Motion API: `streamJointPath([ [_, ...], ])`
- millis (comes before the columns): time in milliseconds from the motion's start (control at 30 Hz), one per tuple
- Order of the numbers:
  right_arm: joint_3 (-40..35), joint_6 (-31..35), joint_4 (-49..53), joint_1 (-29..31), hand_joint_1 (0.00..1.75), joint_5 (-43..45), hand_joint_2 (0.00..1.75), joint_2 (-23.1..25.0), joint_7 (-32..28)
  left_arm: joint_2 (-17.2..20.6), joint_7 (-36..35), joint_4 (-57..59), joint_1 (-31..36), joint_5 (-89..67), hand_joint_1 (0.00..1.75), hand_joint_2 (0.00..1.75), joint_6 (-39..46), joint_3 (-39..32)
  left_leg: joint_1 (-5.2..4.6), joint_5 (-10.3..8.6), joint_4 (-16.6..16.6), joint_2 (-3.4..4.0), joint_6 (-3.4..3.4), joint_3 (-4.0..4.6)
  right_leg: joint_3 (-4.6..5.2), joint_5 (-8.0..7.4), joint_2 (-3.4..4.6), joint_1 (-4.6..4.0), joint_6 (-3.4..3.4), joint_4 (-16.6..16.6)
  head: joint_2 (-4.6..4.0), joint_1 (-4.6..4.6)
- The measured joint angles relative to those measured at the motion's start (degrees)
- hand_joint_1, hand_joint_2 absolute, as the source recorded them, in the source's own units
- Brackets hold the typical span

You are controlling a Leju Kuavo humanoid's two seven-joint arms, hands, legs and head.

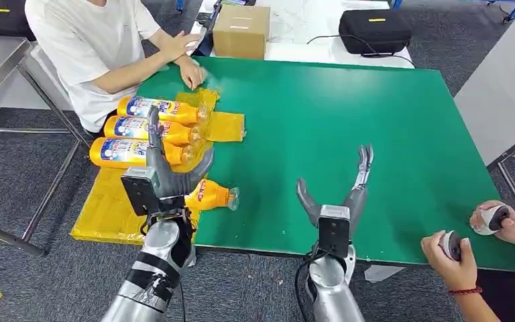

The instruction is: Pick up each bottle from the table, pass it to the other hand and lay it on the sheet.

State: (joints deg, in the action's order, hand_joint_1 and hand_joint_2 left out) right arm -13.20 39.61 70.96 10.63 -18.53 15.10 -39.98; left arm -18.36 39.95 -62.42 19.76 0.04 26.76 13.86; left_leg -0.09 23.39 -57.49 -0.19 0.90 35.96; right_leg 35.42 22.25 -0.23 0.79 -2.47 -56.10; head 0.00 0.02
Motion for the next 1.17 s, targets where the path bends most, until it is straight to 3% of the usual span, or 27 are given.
streamJointPath([
  [433, -7.5, 0.2, -7.4, 1.7, 0.00, 7.4, 1.75, -1.2, 0.0, -0.5, 0.1, 4.9, 0.1, -2.6, 0.00, 1.75, 5.2, 3.0, 0.00, 0.04, 0.0, 0.00, 0.00, 0.06, 0.05, 0.03, 0.00, 0.01, 0.00, 0.0, 0.00, -0.02],
  [733, -10.0, 0.2, -8.7, 1.8, 0.00, 7.3, 1.75, -1.8, 0.0, -0.5, 0.1, 5.2, -0.1, -3.2, 0.00, 1.75, 7.5, 4.2, 0.00, 0.03, 0.0, -0.01, 0.00, 0.06, 0.05, 0.02, -0.01, 0.01, 0.00, 0.0, 0.00, -0.02],
  [767, -10.2, 0.2, -8.9, 1.8, 0.00, 7.1, 0.00, -1.8, 0.0, -0.5, 0.1, 5.4, -0.1, -3.3, 0.00, 1.75, 7.7, 4.4, 0.00, 0.03, 0.0, -0.01, 0.00, 0.06, 0.04, 0.02, -0.01, 0.01, 0.00, 0.0, 0.00, -0.02],
  [967, -10.3, 0.2, -9.5, 1.7, 0.00, 4.7, 0.00, -1.3, 0.0, -0.5, 0.1, 6.0, -0.1, -0.7, 0.00, 1.75, 4.3, 3.8, 0.00, 0.04, 0.0, -0.01, 0.00, 0.07, 0.05, 0.03, -0.01, 0.01, 0.00, 0.0, 0.00, -0.02],
  [1000, -10.3, 0.2, -9.5, 1.7, 0.00, 4.2, 1.75, -1.2, 0.0, -0.5, 0.1, 6.0, -0.1, -0.7, 0.00, 1.75, 3.8, 3.5, 0.00, 0.04, 0.0, 0.00, 0.00, 0.06, 0.05, 0.03, -0.01, 0.01, 0.00, 0.0, 0.00, -0.02],
  [1167, -10.3, 0.2, -9.5, 1.6, 0.00, 1.9, 1.75, -0.8, 0.0, -0.5, 0.1, 6.0, -0.1, -0.7, 0.00, 1.75, 3.3, 2.4, 0.00, 0.03, 0.0, 0.00, 0.00, 0.06, 0.05, 0.03, 0.00, 0.01, 0.00, 0.0, 0.00, -0.02],
])
